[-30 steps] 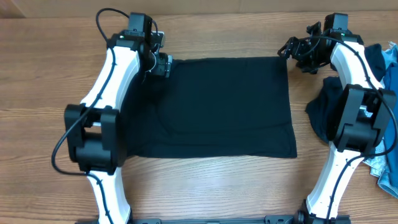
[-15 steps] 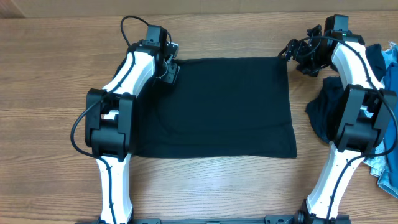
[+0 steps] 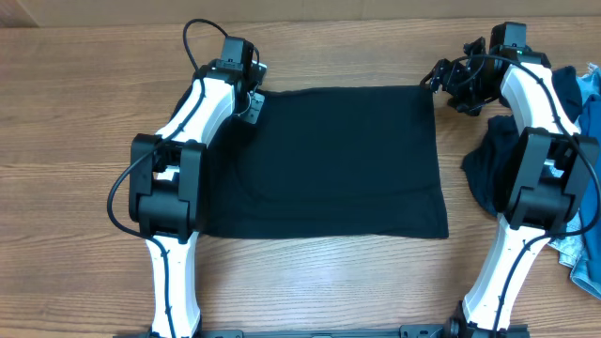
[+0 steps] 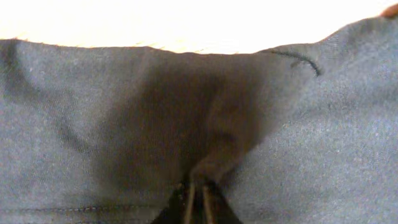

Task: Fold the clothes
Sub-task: 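Grasp the top left and top right corners with both grippers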

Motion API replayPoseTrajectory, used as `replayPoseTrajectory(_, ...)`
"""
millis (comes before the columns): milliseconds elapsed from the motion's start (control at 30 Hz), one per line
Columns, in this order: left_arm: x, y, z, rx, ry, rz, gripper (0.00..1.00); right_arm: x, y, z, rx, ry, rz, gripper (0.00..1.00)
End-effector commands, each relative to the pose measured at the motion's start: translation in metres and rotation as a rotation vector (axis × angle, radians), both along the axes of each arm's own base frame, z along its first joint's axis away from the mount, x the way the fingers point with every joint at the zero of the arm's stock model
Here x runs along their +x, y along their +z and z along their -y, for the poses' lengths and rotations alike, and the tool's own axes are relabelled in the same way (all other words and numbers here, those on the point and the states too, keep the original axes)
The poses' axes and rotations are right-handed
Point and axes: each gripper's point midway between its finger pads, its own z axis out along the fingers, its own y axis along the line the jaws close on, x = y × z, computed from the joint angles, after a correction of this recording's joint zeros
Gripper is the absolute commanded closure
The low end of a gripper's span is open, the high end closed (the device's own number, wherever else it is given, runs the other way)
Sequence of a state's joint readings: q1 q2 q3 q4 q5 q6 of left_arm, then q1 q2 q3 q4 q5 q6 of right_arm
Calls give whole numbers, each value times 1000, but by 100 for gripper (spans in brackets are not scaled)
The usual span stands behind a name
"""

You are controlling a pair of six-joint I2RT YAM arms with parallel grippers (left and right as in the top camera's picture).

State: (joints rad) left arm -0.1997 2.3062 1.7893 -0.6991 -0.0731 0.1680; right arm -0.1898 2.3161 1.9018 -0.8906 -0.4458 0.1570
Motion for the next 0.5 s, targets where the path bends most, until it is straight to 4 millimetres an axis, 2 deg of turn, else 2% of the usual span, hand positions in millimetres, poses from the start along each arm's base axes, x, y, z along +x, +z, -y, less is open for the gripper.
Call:
replayPoseTrajectory(0, 6, 17, -2, 13, 14, 26, 96, 10, 26, 4, -16, 1, 70, 9)
replayPoseTrajectory(167, 16, 68, -3, 12, 24, 118, 96, 15, 28, 5, -52, 70, 125, 9)
replayPoseTrajectory(200, 15, 72, -3, 11, 25, 123, 96, 15, 28, 5, -58, 82, 130, 15)
replayPoseTrajectory(233, 14, 75, -3, 11, 24, 122, 96, 16, 28, 5, -67, 99, 141, 21)
replayPoseTrajectory(267, 12, 76, -4, 12, 23, 117, 96, 17, 27, 4, -69, 104, 145, 21)
replayPoseTrajectory(400, 6, 73, -4, 17, 22, 91, 96, 27, 21, -4, -78, 127, 179, 16)
replayPoseTrajectory(467, 5, 73, -1, 16, 17, 90, 96, 33, 11, -6, -79, 131, 191, 16)
